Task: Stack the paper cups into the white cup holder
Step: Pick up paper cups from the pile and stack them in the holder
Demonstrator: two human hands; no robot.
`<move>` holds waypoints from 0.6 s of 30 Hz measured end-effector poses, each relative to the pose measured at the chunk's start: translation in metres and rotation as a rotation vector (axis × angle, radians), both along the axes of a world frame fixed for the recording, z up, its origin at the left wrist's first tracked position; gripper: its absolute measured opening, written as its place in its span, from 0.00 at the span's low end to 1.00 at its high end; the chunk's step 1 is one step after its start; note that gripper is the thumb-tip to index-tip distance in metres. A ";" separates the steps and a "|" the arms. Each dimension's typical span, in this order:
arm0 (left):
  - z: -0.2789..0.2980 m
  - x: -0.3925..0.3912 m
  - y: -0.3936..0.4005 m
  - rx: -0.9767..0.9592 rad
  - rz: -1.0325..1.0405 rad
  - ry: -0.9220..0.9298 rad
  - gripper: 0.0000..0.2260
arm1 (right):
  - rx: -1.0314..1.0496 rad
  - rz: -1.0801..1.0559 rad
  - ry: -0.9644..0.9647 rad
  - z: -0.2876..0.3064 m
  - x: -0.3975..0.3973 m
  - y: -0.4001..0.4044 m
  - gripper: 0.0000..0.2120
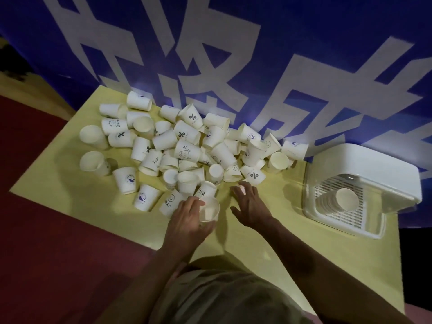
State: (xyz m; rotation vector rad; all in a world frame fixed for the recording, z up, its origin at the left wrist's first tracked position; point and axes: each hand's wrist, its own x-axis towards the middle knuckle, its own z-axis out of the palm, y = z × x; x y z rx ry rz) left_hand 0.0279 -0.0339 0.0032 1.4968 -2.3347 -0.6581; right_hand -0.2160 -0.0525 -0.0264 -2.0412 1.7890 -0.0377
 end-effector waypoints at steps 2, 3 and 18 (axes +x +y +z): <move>0.002 0.021 0.001 -0.019 0.067 0.043 0.17 | -0.043 0.086 -0.006 0.001 0.030 -0.004 0.31; 0.004 0.029 0.000 -0.003 0.114 0.076 0.19 | -0.054 0.111 -0.003 0.003 0.044 -0.002 0.31; -0.016 0.094 0.037 0.286 0.247 0.111 0.32 | -0.076 0.085 0.157 -0.024 0.115 0.011 0.15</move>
